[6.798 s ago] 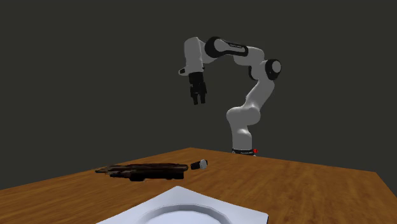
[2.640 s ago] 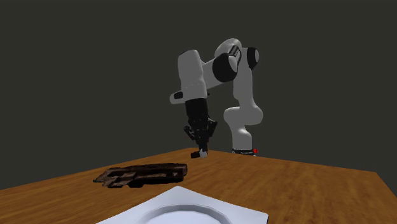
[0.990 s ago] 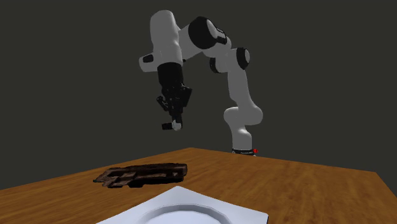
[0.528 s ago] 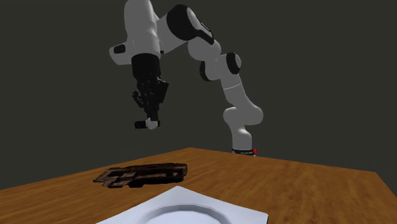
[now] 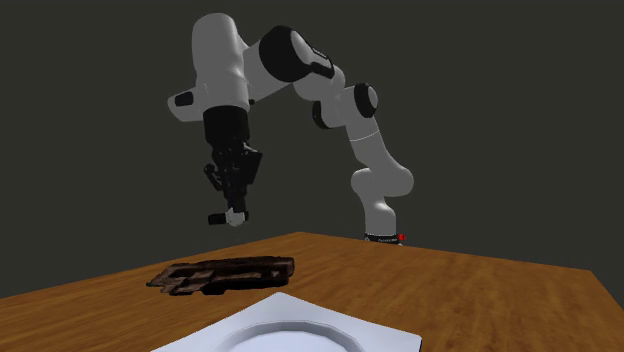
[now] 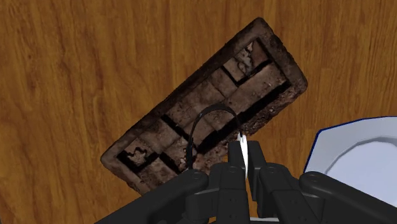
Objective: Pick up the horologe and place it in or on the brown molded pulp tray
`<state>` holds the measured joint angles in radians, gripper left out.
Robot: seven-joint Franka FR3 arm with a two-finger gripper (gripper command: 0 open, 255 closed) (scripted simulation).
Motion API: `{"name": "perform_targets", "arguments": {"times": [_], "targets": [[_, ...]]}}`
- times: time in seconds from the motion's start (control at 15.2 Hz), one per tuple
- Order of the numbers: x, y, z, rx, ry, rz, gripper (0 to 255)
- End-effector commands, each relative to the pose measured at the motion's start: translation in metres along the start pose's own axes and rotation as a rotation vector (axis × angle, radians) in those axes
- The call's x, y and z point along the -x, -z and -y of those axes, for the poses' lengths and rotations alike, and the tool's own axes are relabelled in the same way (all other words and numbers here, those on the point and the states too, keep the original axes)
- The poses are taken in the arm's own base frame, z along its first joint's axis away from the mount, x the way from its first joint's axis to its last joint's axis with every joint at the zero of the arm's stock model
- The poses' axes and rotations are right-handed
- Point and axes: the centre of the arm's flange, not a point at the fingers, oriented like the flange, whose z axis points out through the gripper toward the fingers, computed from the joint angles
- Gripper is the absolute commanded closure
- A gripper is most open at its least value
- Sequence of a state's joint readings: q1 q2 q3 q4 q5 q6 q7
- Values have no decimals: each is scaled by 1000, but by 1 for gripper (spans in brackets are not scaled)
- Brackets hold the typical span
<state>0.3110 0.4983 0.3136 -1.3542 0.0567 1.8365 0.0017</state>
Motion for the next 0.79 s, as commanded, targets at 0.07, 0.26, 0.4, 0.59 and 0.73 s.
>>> {"name": "perform_targets", "arguments": {"times": [0.07,0.26,0.4,0.59,0.73], "targets": [[0,-16,-3,0,0,-1,255],[0,-32,-6,0,0,-1,255],[0,-42,-8,0,0,-1,255],[0,-50,-10,0,0,-1,255],[0,-50,-10,0,0,-1,255]]}}
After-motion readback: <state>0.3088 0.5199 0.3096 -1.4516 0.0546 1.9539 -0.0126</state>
